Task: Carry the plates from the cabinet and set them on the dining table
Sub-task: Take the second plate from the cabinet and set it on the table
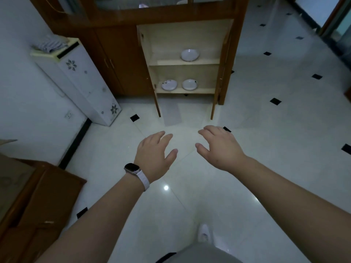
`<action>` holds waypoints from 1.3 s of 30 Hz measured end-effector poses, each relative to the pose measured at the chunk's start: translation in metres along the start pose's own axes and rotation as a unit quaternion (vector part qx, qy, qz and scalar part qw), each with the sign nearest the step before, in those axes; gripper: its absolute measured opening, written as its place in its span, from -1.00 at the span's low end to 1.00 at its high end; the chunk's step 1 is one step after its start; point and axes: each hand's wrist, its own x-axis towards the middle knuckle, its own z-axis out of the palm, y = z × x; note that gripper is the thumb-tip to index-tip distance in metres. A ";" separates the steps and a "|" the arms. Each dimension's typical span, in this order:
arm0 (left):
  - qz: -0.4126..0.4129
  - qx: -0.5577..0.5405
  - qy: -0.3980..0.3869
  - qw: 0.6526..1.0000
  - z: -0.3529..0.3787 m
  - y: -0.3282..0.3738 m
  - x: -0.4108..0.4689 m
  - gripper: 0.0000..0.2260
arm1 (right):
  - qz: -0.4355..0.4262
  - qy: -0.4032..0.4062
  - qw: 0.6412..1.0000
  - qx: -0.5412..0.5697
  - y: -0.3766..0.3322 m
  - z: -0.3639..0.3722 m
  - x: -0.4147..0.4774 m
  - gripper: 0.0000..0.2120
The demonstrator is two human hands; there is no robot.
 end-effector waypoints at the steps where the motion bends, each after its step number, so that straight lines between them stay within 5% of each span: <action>1: 0.000 0.004 0.003 1.000 -0.001 0.003 0.012 -0.45 | -0.002 0.003 1.000 -0.004 0.006 -0.004 0.012 -0.50; 18: -0.010 0.011 -0.016 1.000 0.019 -0.067 0.183 -0.49 | -0.005 -0.035 0.999 -0.025 0.029 0.001 0.195 -0.50; 39: 0.107 -0.043 -0.057 0.992 0.016 -0.232 0.510 -0.44 | 0.091 -0.040 0.992 -0.073 0.017 -0.003 0.516 -0.50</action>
